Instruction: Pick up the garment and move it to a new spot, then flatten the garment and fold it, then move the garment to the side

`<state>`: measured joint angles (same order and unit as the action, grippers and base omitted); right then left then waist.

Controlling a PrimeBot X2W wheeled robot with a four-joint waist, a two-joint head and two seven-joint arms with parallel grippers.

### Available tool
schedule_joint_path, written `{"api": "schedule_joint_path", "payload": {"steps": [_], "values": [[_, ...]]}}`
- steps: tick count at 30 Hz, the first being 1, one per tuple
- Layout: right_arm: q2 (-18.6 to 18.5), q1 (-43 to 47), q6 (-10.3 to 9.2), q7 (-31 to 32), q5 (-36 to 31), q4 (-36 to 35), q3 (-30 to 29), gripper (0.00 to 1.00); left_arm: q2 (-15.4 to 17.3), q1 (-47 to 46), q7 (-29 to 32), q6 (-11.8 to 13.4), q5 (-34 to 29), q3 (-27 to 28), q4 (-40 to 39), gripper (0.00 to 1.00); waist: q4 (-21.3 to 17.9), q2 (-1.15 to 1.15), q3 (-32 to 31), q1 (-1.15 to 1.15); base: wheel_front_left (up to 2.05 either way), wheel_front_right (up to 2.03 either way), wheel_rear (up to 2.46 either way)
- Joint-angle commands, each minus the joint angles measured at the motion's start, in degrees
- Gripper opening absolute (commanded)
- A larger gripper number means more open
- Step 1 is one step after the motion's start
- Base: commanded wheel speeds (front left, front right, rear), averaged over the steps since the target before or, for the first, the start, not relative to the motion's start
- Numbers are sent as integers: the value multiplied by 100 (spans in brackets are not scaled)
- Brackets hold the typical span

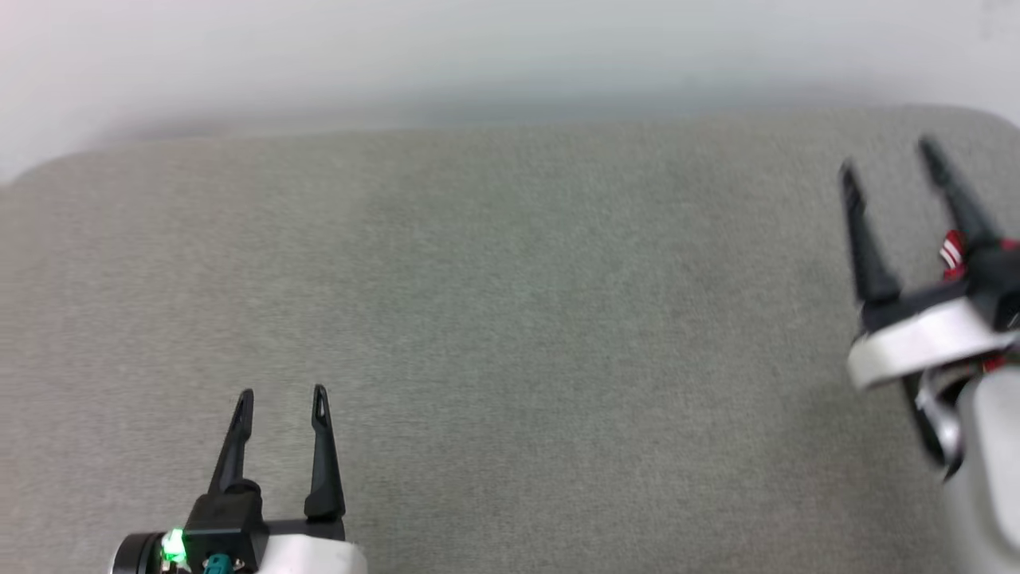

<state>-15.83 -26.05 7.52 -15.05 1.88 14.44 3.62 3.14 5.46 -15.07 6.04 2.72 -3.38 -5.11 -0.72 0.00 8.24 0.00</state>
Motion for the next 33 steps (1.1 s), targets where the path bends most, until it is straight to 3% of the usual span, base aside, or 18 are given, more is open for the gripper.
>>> {"api": "schedule_joint_path", "payload": {"steps": [1, 8, 15, 33], "values": [[154, 349, -7, -11, 33, -100, -45, 100, -7, 85, -13, -27, 8, 24, 47, 100, 187, 0, -241, 0, 0, 0, 0], [779, 1643, -6, -12, -55, -532, -417, 100, -16, 339, -13, -103, -47, 63, 211, 100, 283, 0, -607, 0, 0, 0, 0], [1163, 2713, -6, -11, -49, -994, -798, 100, -20, 521, -13, -193, -100, 56, 346, 100, 312, 0, -776, 0, 0, 0, 0], [1304, 3834, -6, -12, 583, -1591, -752, 100, -26, 748, -13, -346, -71, 111, 477, 100, 310, 0, -934, 0, 0, 0, 0]]}}
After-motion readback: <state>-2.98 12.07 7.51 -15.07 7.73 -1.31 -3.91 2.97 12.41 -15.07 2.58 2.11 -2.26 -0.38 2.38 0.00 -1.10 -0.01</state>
